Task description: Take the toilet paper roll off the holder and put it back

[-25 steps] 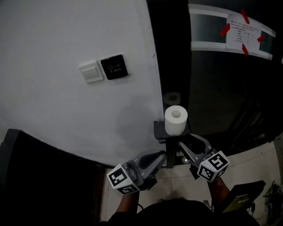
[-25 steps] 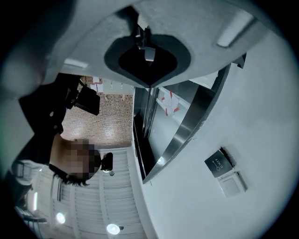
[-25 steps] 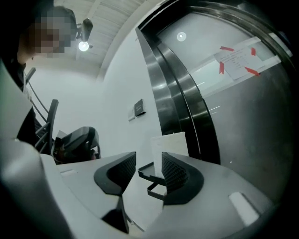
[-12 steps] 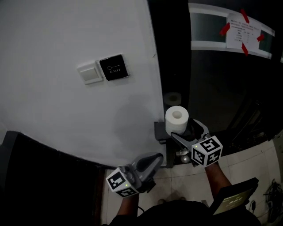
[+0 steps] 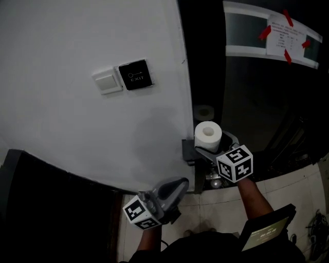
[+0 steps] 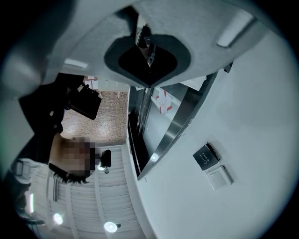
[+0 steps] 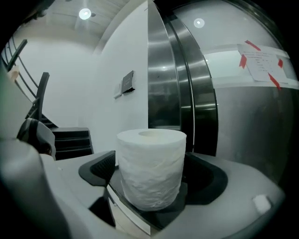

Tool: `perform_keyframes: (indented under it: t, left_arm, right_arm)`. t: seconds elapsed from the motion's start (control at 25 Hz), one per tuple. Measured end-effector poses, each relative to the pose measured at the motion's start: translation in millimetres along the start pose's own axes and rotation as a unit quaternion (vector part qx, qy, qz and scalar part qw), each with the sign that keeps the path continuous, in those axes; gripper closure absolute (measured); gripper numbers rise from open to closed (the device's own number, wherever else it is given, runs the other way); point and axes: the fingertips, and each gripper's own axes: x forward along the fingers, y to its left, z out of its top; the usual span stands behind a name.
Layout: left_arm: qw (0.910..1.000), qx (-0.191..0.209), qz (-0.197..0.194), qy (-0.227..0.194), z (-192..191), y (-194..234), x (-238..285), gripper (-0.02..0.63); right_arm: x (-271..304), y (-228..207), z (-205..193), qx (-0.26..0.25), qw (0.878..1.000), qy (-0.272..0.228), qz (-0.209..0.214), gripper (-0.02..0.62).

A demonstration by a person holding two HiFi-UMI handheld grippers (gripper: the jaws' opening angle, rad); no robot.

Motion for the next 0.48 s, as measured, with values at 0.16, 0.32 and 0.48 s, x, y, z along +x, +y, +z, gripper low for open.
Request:
perform_keyframes:
  t: [0.16,0.32,0.48]
  left_arm:
    - [1.0,0.002,0.006,-0.001,2,1,-2,0.606]
    - [1.0,0.004,0.008,0.0,2,2,-1,0.606]
    - [0.9999,0.005,0.009,0.002,2,2,0,0.606]
  right_arm:
    - [11,-4,-4,-0.006,1.0,0.024,-0.006,0.141]
    - [14,-4,-4,-0.016,0.999,0.034,-0.008,0.141]
    - [14,-5,-4,-0.019,0.999,0.03,-0.006,0.15]
